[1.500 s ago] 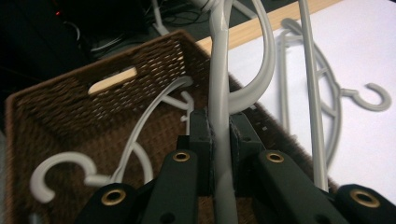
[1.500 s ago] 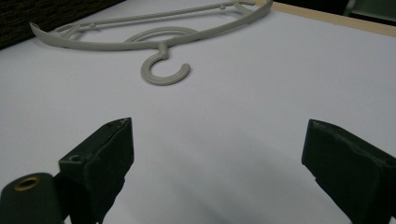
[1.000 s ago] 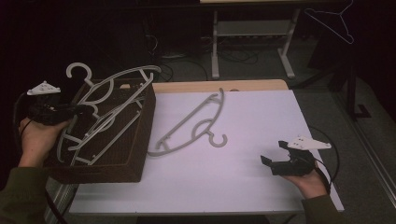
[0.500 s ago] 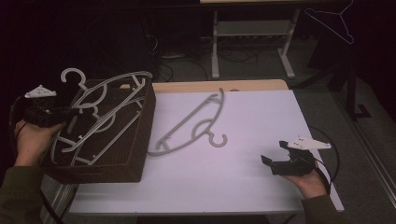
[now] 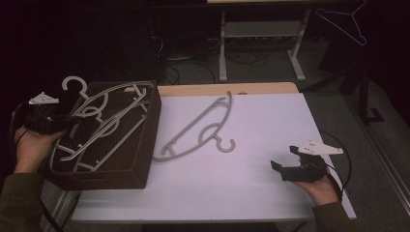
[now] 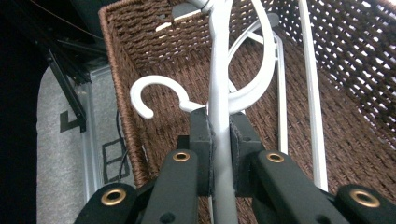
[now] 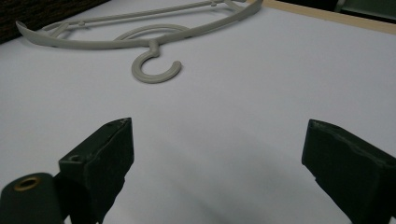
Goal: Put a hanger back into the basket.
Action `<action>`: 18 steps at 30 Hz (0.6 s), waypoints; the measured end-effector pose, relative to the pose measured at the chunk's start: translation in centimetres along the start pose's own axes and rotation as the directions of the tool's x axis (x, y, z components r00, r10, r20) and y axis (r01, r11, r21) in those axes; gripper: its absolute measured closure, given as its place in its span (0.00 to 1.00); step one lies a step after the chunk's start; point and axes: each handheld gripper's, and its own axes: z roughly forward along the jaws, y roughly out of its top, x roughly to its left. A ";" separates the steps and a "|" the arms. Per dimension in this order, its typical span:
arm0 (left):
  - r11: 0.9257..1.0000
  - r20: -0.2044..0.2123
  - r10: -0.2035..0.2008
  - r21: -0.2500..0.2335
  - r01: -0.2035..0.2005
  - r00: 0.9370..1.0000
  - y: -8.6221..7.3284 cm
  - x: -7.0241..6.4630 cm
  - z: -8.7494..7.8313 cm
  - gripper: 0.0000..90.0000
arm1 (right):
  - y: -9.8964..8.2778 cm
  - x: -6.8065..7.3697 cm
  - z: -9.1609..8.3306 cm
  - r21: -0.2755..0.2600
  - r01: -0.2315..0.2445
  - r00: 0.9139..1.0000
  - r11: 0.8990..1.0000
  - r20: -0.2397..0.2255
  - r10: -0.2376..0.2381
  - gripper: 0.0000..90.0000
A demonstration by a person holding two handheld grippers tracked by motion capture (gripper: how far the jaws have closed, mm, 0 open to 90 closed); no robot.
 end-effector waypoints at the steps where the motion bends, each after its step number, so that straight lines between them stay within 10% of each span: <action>1: 1.000 0.001 0.004 0.005 -0.004 1.000 0.0 0.0 0.1 0.91 | 0.0 0.0 0.0 0.000 0.000 1.000 1.000 0.000 0.000 0.10; 18: 0.994 -0.011 0.028 0.102 -0.026 1.000 -1.0 -1.3 3.1 0.91 | 0.0 0.0 -0.1 0.001 0.001 1.000 1.000 0.001 -0.001 0.10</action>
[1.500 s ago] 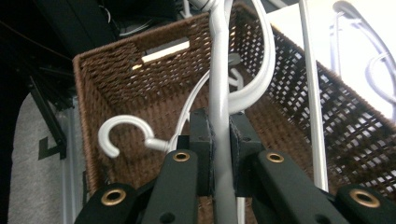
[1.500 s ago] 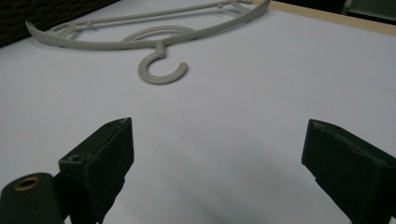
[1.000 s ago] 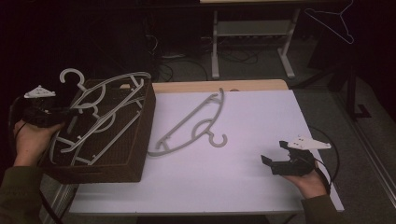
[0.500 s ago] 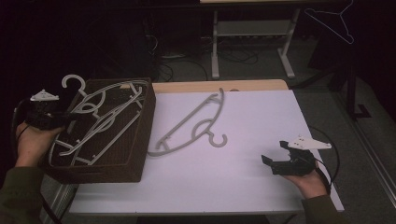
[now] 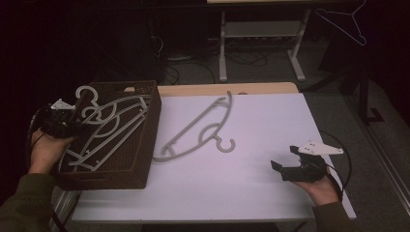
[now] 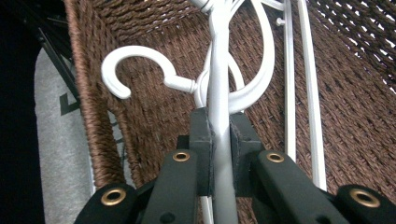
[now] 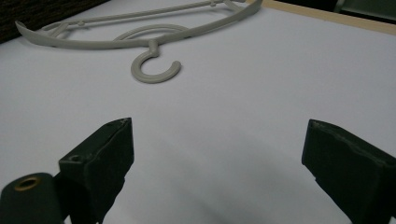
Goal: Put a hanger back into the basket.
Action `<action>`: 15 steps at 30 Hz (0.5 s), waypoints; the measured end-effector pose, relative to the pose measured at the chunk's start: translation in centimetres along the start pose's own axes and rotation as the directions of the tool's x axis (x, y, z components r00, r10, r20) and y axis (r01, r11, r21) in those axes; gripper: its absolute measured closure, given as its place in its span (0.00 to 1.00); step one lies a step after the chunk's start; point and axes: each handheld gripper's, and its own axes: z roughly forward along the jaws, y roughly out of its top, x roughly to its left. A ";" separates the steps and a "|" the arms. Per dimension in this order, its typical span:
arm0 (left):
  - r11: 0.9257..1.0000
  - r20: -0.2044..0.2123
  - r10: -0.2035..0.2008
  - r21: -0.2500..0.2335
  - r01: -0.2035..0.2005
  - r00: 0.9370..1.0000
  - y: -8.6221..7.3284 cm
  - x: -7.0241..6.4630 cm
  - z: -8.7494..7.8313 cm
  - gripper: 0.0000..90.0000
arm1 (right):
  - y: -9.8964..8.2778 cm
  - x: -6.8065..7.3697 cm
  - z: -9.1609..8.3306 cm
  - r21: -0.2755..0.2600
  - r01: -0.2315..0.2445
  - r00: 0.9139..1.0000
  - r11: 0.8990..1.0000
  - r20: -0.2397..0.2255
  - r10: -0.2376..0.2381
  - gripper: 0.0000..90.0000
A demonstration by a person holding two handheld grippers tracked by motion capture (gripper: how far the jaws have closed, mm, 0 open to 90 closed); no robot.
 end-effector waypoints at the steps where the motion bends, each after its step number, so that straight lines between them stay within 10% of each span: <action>1: 1.000 0.000 -0.004 0.004 0.004 1.000 -0.1 0.0 0.1 0.91 | 0.0 0.0 0.0 -0.001 0.002 1.000 1.000 0.000 -0.002 0.10; 15: 0.996 0.021 -0.016 0.090 0.014 1.000 -1.4 -0.8 2.2 0.91 | 0.0 0.0 0.0 0.001 0.005 1.000 1.000 0.001 -0.005 0.10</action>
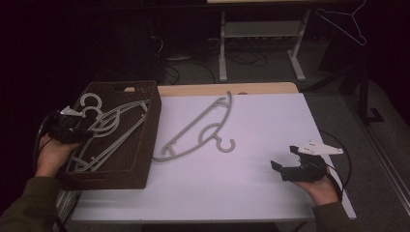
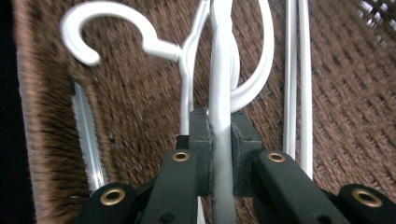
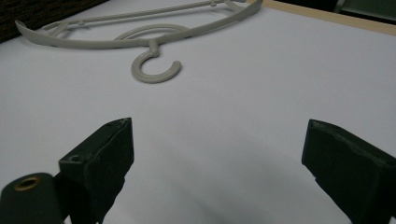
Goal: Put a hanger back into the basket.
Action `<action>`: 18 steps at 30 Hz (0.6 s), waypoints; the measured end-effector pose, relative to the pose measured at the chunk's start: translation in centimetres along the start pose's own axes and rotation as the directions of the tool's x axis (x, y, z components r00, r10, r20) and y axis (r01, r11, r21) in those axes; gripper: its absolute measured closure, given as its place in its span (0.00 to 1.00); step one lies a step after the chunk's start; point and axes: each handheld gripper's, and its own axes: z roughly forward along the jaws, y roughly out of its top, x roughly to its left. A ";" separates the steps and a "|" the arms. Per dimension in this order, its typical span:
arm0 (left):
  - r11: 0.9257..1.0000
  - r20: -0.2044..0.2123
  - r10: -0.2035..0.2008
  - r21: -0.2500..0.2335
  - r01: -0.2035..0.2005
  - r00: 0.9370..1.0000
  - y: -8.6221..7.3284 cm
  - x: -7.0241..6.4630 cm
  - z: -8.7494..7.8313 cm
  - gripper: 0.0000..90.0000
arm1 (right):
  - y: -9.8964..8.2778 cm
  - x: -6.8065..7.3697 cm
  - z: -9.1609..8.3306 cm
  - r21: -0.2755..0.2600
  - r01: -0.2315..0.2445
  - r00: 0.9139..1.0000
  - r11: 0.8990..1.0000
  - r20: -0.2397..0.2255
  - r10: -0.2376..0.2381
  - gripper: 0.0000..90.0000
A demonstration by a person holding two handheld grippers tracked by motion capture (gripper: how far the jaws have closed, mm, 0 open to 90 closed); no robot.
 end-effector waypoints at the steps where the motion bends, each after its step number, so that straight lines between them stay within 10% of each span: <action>1: 1.000 0.001 -0.004 0.001 0.004 1.000 -0.1 0.0 0.1 0.91 | 0.0 0.0 0.0 0.000 -0.003 1.000 1.000 0.000 0.003 0.10; 9: 0.999 0.001 -0.021 0.028 0.021 1.000 -0.2 0.0 0.4 0.68 | 0.0 0.0 -0.1 0.001 -0.002 1.000 1.000 0.002 0.002 0.10; 18: 0.992 0.067 -0.069 -0.103 0.075 0.995 0.1 0.1 -1.1 0.43 | 0.1 0.0 -0.1 -0.006 0.002 1.000 1.000 -0.001 -0.002 0.10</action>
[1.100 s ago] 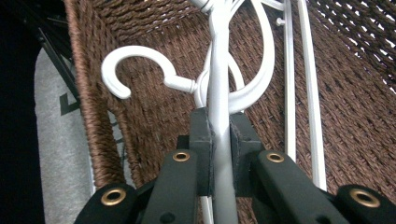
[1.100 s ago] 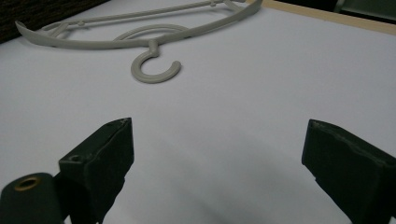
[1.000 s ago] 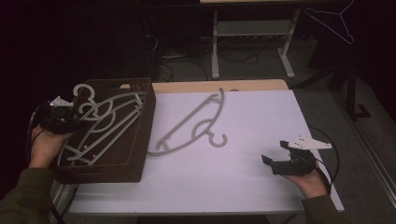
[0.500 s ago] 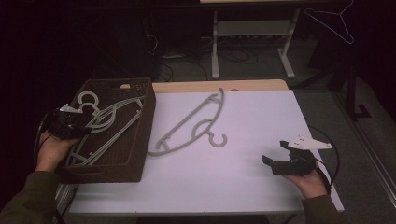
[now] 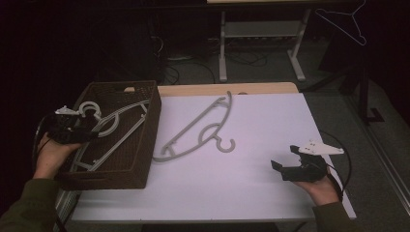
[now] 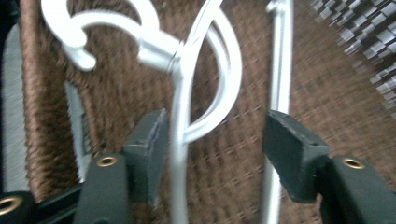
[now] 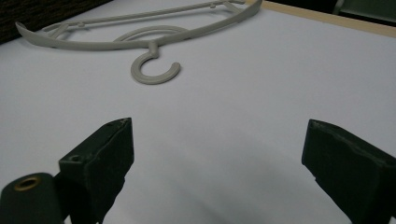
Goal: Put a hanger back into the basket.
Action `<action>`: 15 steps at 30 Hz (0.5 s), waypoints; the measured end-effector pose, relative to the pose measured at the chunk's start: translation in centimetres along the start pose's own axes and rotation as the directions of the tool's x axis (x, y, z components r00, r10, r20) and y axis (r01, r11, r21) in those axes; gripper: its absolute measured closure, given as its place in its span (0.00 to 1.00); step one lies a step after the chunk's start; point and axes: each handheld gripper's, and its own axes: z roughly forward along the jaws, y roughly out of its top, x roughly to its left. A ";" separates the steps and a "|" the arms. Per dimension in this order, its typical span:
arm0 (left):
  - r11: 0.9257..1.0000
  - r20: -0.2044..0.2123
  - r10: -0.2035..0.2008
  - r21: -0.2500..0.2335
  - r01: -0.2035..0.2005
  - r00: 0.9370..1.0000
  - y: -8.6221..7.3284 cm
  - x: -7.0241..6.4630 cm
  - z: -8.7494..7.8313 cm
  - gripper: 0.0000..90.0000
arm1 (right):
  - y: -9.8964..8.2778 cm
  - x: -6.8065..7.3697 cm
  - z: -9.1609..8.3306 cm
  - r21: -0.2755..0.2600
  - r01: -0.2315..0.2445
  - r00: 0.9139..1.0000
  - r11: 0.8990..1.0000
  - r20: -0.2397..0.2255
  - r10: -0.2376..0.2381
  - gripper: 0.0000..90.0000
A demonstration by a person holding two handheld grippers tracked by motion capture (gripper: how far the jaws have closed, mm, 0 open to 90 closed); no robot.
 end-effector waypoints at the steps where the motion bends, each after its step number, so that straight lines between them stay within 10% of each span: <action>1: 1.000 0.009 -0.001 -0.016 0.002 1.000 0.1 -0.1 -0.2 0.41 | 0.0 0.0 0.0 0.000 -0.001 1.000 1.000 0.000 0.001 0.10; 15: 0.982 0.167 0.045 -0.188 -0.013 0.985 3.3 -4.9 -2.3 0.24 | 0.2 0.3 0.2 0.002 0.008 1.000 1.000 -0.005 -0.008 0.10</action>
